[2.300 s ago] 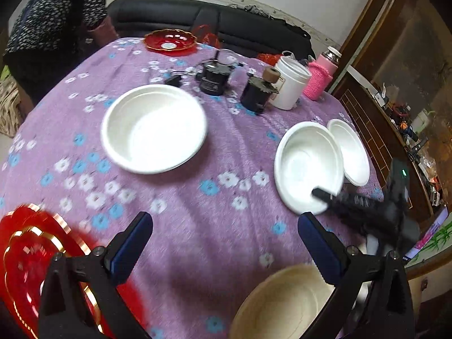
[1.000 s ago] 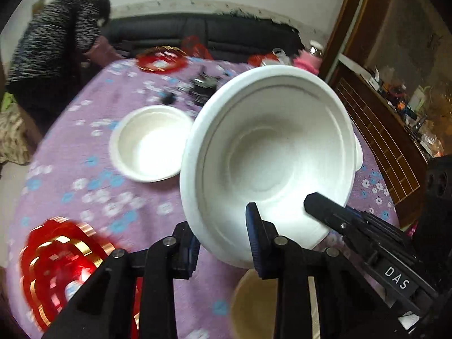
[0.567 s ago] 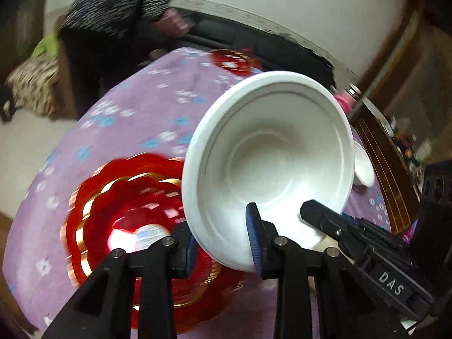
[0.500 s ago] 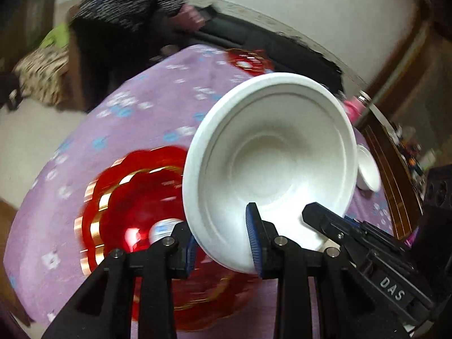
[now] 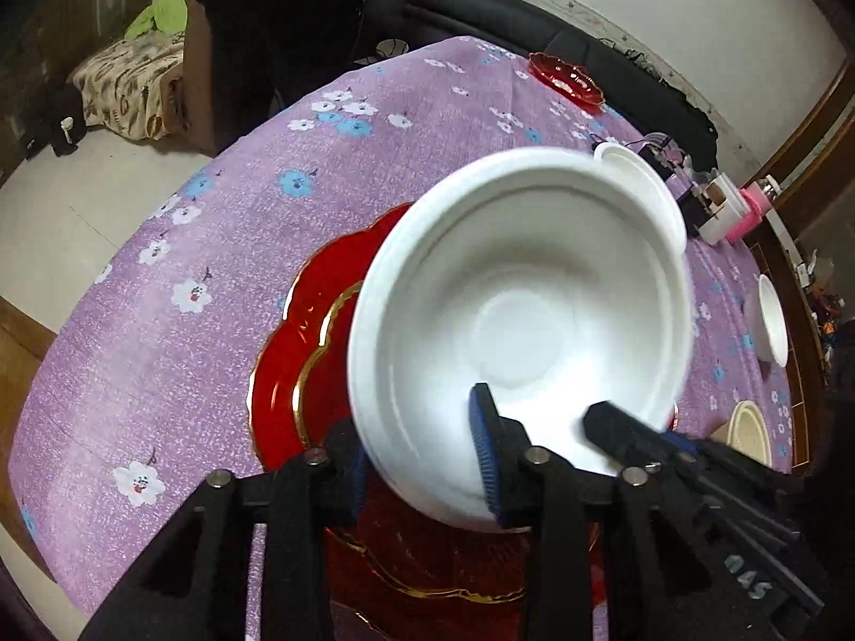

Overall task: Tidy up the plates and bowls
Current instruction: 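Carry the white bowl with the left gripper and lower it onto the red plates, then open the left gripper and lift it off the white bowl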

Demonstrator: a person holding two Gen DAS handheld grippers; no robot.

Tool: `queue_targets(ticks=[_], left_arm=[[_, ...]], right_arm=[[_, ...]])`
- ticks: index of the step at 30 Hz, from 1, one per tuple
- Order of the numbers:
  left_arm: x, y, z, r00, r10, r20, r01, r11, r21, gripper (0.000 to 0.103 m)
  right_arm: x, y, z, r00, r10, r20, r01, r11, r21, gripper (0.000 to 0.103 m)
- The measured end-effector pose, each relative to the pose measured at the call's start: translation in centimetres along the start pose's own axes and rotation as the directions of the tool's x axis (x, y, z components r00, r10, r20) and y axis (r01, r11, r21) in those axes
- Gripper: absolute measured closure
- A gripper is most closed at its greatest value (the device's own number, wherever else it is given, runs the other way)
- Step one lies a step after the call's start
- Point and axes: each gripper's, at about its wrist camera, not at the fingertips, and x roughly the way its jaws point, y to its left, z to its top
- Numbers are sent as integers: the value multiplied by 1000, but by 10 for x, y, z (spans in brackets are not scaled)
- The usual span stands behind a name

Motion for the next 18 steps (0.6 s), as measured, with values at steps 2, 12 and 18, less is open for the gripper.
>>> queue_targets(ticks=[2, 12, 18], left_arm=[[-4, 2, 0, 1000, -14, 13, 14, 1000, -15, 55], [-52, 6, -5, 982, 5, 187, 4, 999, -48, 37], [-89, -10, -22, 939, 36, 343, -31, 999, -21, 29]], right_arm=[[3, 2, -3, 1000, 3, -8, -3, 1000, 7, 86], [-7, 9, -4, 991, -101, 86, 105, 994, -36, 54], [-37, 6, -9, 979, -116, 167, 121, 992, -24, 54]])
